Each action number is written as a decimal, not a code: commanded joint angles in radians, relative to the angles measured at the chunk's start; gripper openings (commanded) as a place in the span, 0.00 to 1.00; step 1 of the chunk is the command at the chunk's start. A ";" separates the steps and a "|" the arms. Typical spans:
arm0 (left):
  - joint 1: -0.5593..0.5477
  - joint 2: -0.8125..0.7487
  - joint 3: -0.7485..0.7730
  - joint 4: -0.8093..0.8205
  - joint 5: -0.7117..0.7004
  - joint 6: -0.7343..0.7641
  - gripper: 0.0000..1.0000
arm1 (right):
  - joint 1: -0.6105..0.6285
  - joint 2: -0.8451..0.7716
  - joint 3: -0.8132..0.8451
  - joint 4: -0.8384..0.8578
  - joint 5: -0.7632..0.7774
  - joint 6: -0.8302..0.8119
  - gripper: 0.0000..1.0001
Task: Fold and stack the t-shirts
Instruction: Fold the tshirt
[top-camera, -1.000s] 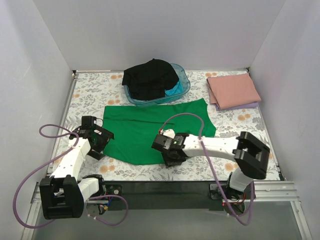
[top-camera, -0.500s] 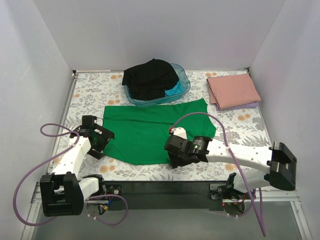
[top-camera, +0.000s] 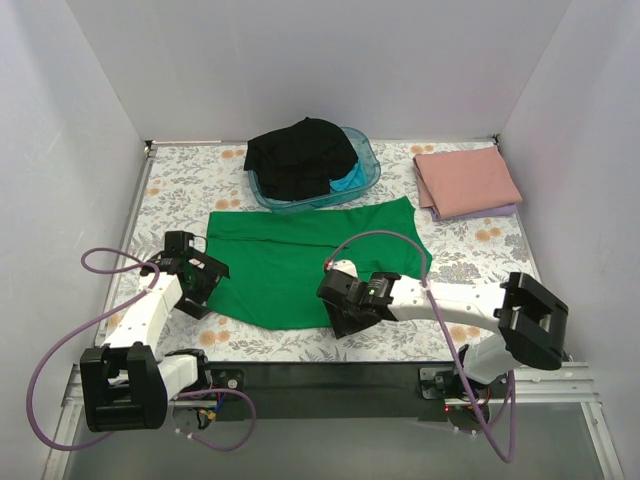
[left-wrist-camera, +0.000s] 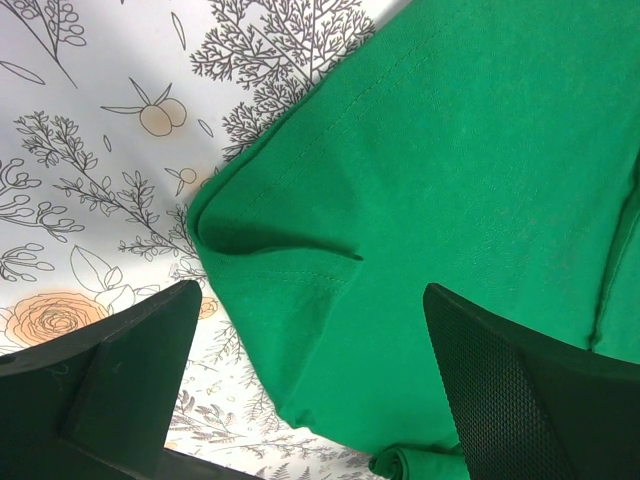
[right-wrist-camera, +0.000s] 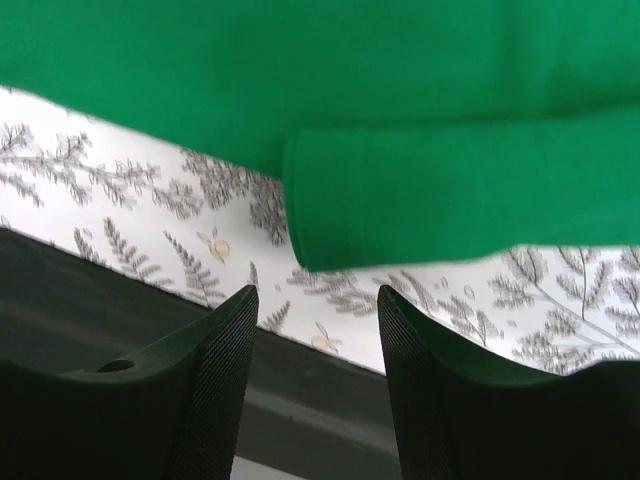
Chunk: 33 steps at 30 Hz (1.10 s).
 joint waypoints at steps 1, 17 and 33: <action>0.003 -0.015 -0.003 -0.007 0.003 -0.009 0.94 | -0.038 0.052 0.062 0.048 0.010 -0.030 0.57; 0.003 -0.006 0.000 0.009 -0.011 -0.011 0.94 | -0.075 -0.072 -0.044 -0.103 0.093 0.005 0.01; 0.004 0.025 0.016 0.016 -0.011 -0.006 0.94 | -0.077 -0.121 -0.142 -0.562 -0.008 0.066 0.39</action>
